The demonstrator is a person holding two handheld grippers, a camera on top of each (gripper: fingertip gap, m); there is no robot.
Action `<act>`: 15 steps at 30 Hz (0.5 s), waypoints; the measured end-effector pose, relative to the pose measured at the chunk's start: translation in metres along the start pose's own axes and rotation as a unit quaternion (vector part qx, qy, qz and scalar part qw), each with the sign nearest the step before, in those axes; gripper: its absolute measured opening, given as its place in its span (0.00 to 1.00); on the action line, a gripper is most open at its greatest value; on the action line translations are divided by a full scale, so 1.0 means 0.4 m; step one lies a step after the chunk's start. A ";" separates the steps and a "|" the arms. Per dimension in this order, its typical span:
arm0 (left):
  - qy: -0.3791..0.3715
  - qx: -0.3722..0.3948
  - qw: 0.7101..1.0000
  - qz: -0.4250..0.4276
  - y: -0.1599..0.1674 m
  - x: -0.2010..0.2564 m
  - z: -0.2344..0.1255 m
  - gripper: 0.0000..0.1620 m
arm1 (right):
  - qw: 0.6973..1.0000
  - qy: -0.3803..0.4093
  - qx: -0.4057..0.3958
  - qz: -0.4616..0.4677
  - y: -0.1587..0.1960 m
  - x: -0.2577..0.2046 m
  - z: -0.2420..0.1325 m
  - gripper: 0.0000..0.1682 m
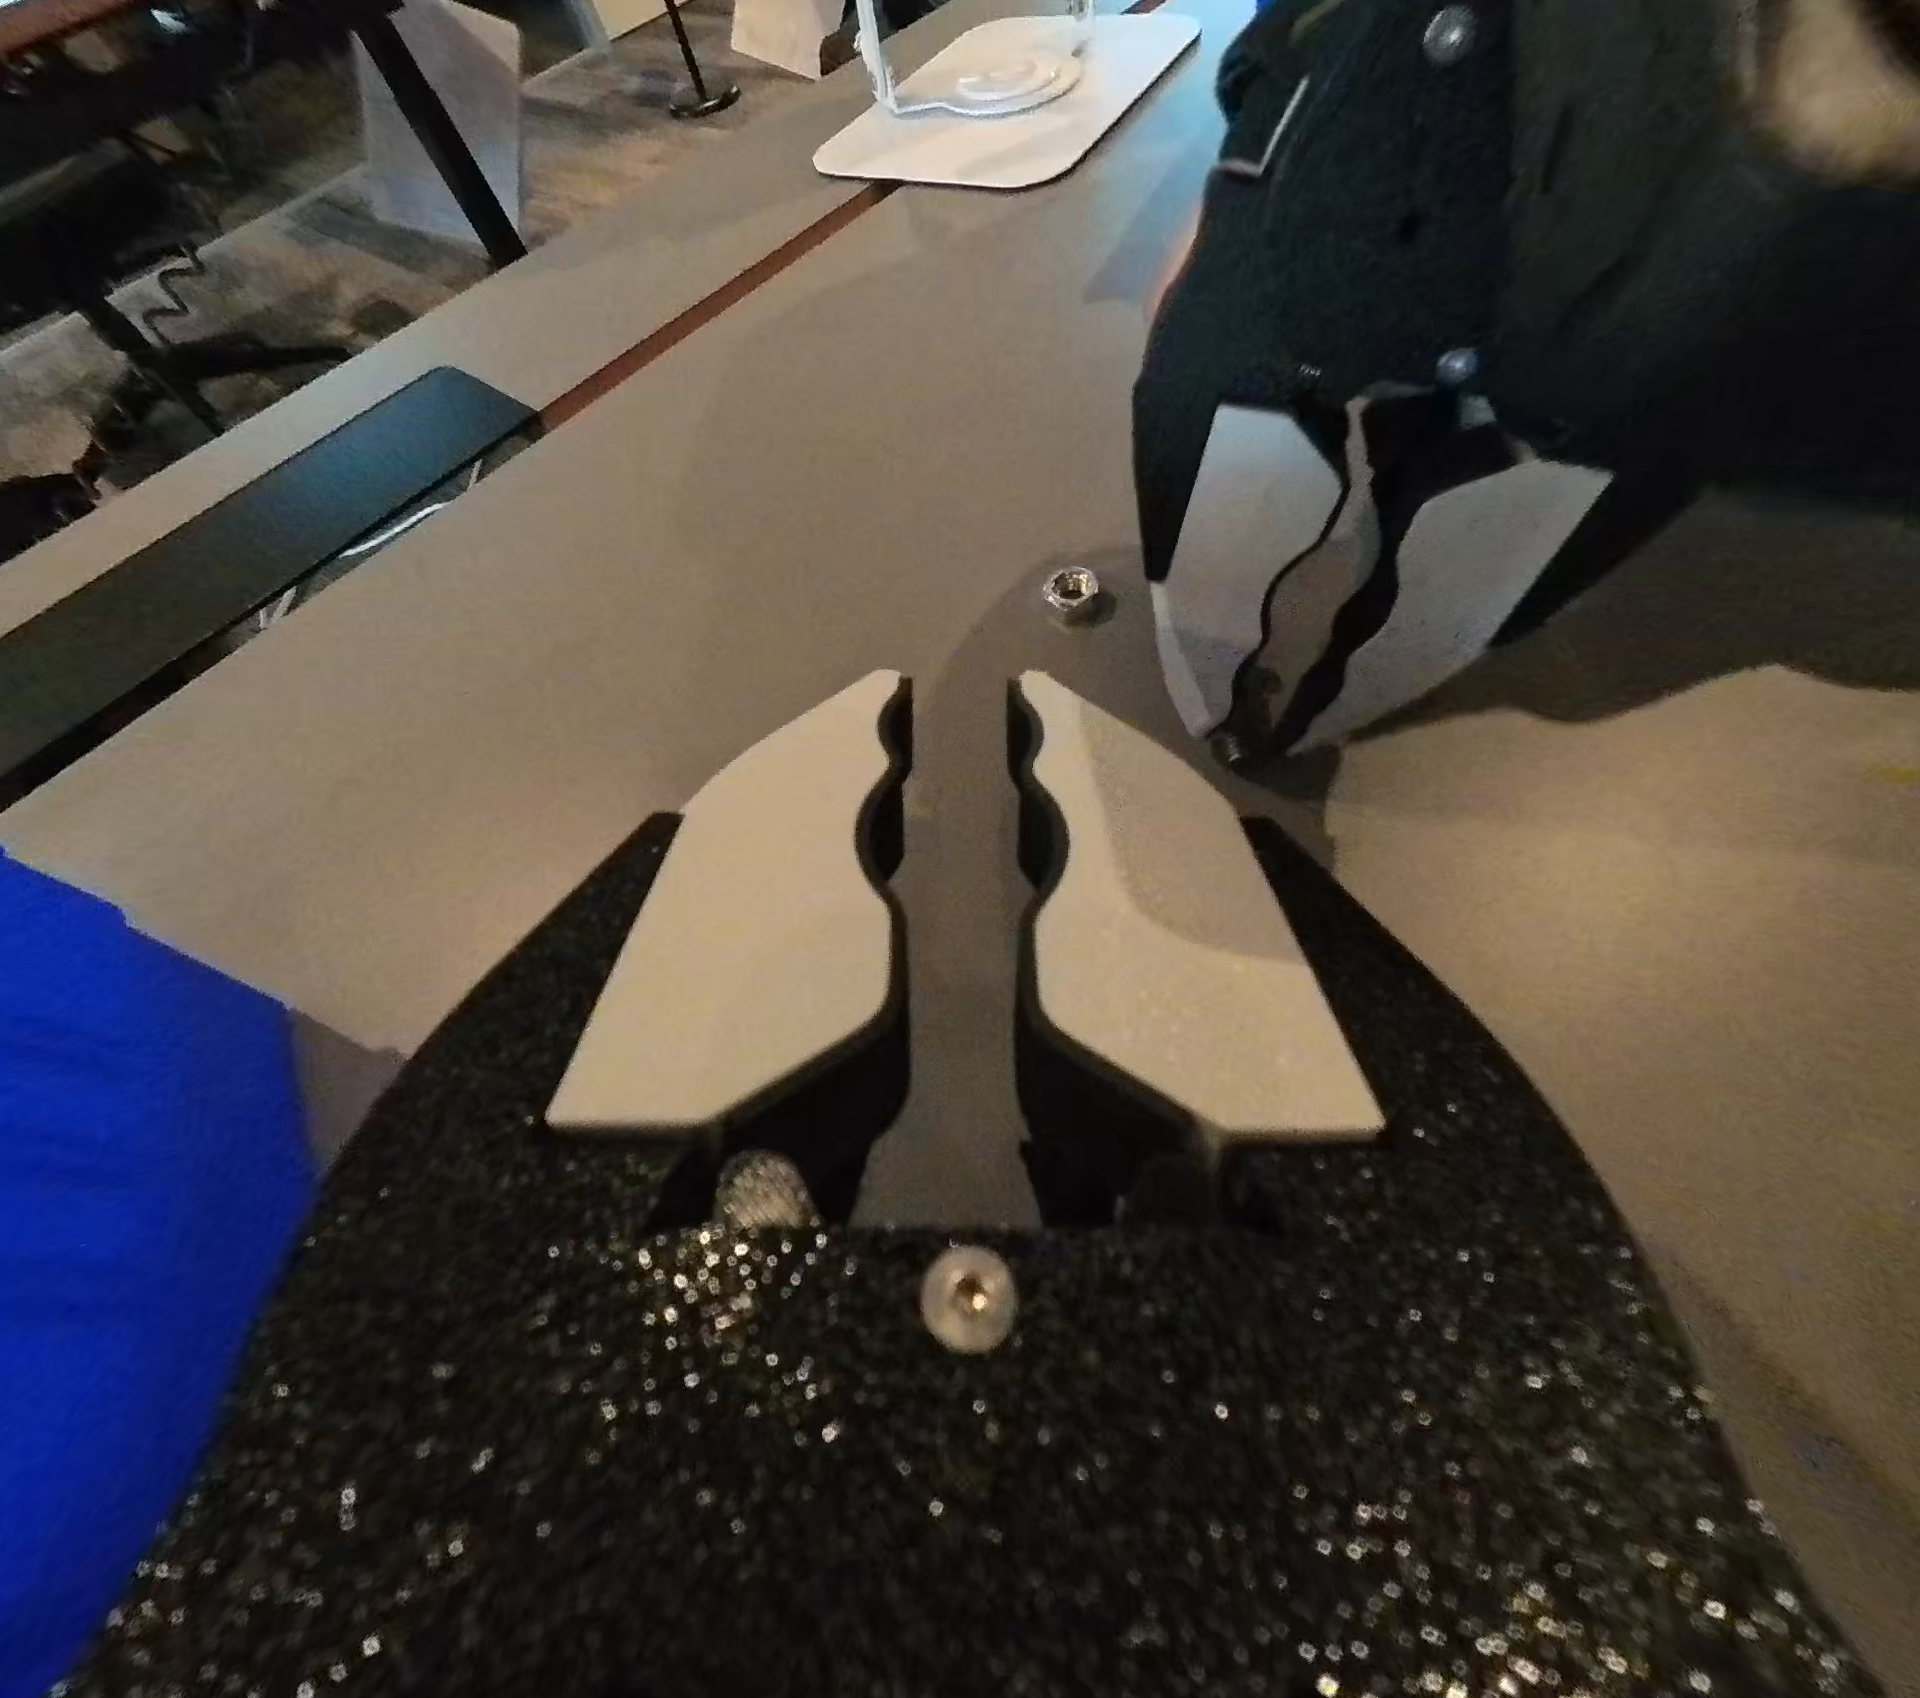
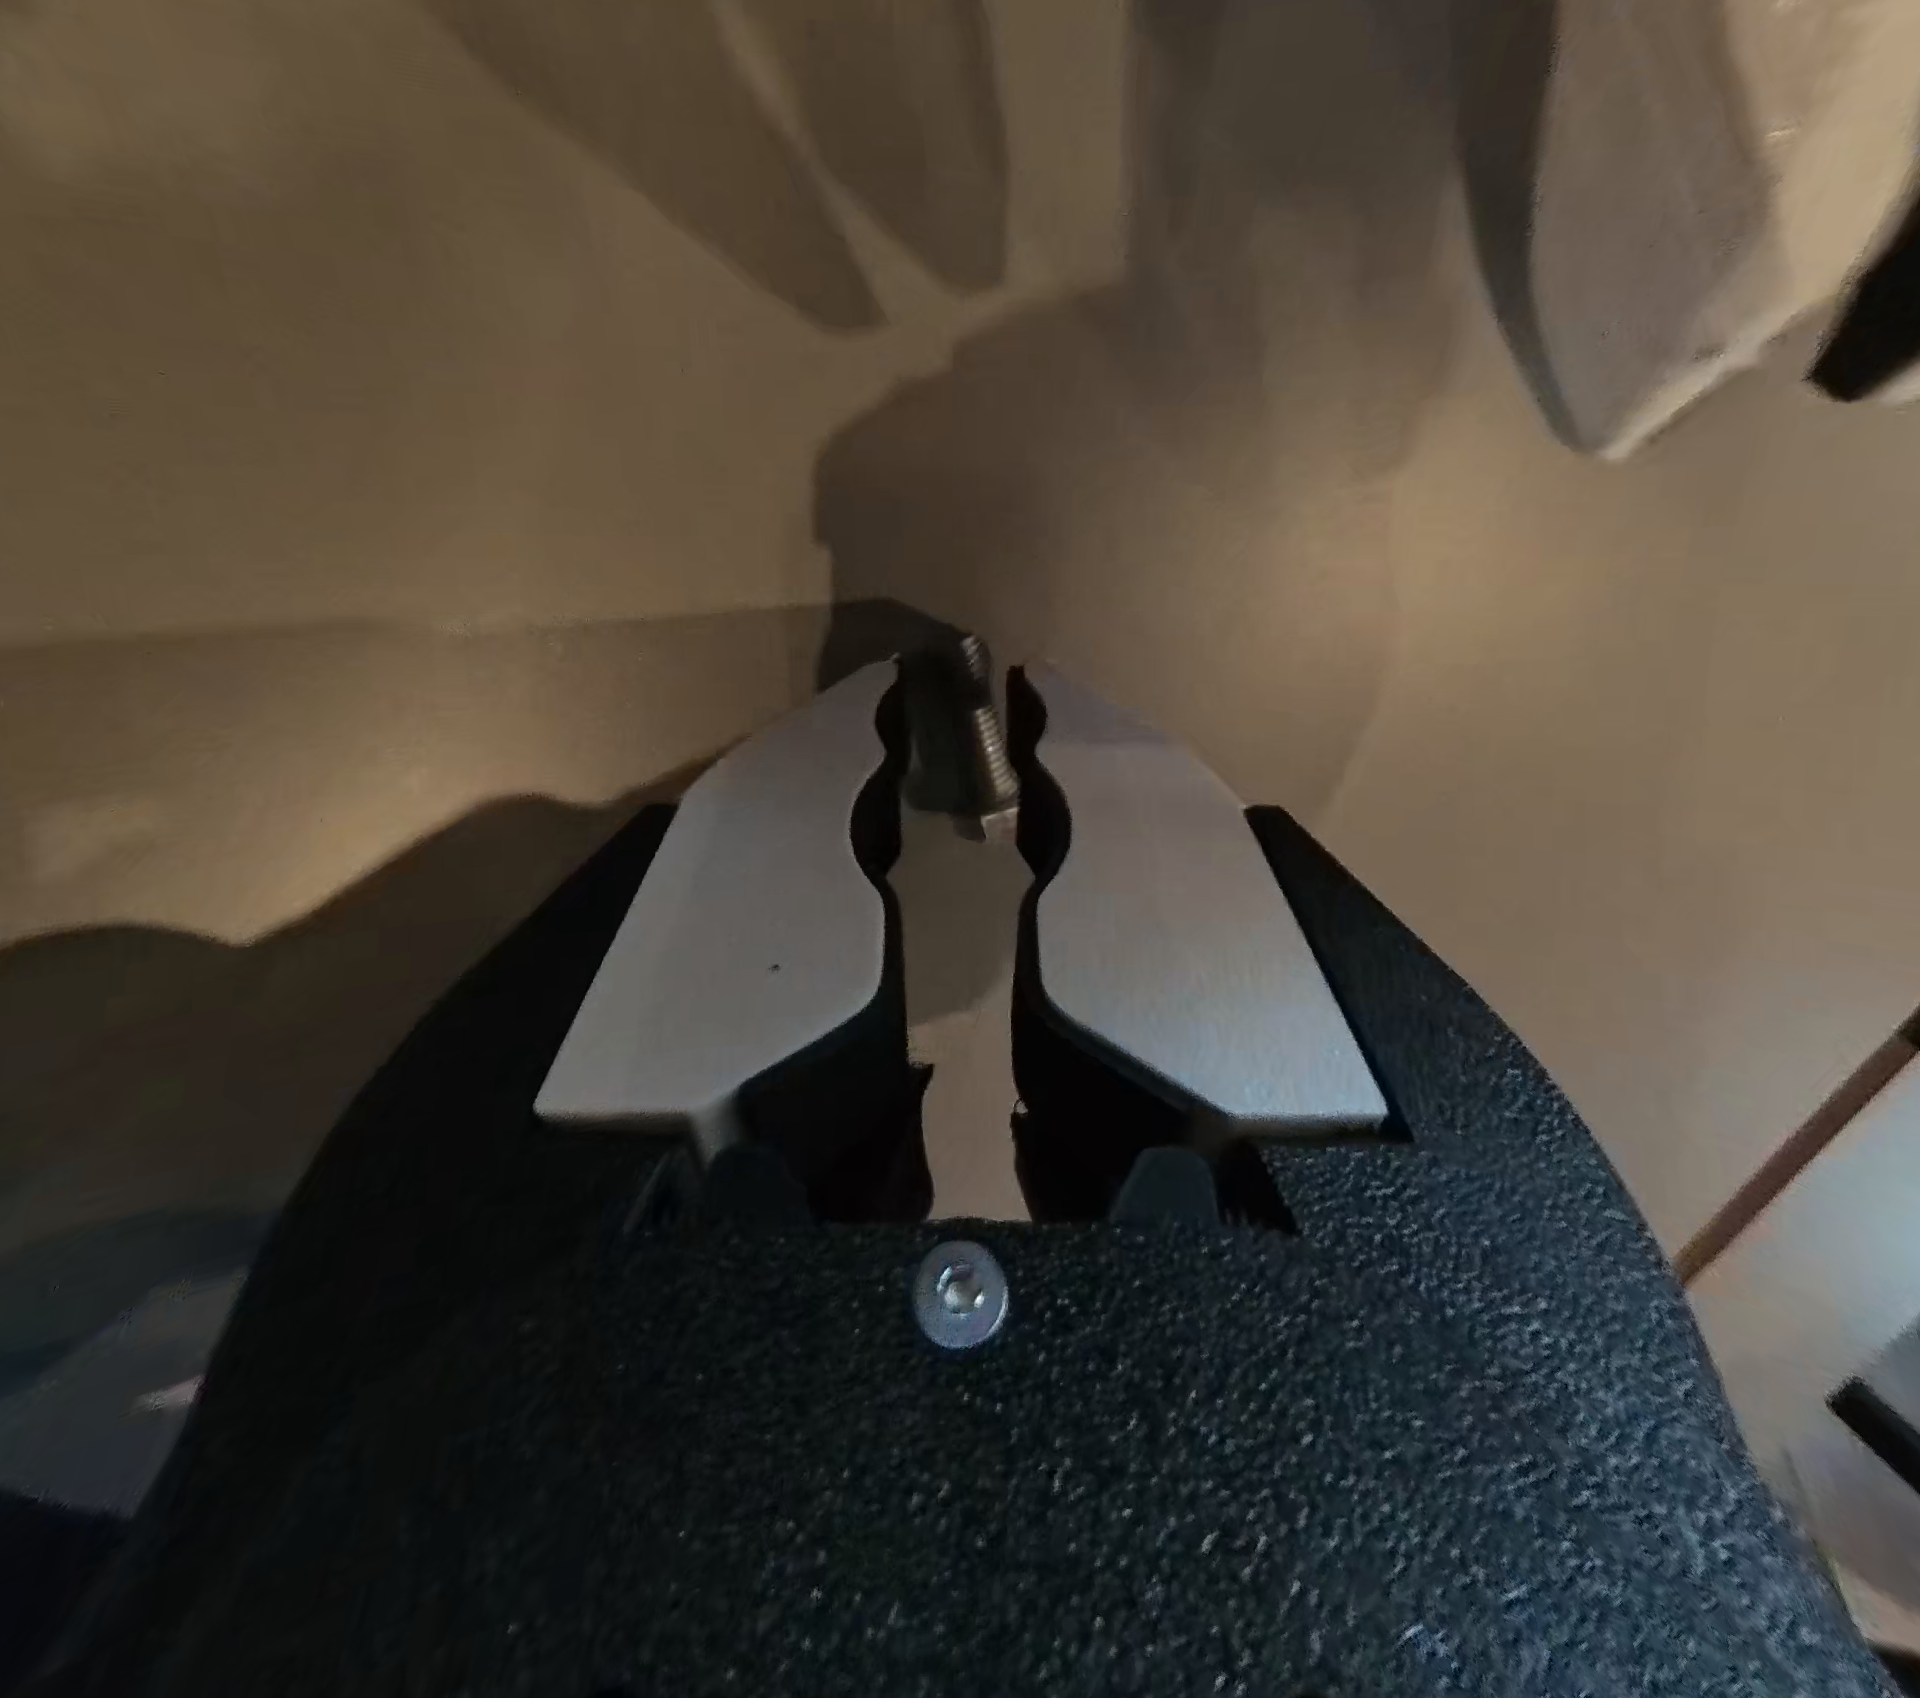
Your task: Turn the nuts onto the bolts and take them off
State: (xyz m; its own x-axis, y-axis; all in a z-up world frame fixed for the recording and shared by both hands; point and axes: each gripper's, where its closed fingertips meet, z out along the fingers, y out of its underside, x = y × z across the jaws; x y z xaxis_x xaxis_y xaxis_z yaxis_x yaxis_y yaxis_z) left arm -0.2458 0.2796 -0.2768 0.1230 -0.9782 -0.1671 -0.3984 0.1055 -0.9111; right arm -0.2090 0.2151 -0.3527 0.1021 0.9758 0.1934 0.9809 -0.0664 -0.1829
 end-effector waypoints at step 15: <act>0.148 0.051 0.987 -0.028 -0.022 0.123 0.034 0.26 | 0.829 0.033 0.504 0.241 -0.069 0.044 -0.186 0.06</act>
State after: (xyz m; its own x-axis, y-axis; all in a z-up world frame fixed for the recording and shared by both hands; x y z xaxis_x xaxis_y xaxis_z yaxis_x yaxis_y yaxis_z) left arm -0.2240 0.2331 -0.2819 -0.1354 -0.9907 -0.0118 -0.3025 0.0527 -0.9517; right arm -0.2221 0.2188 -0.2726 0.4843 0.8703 -0.0899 0.1902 -0.2050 -0.9601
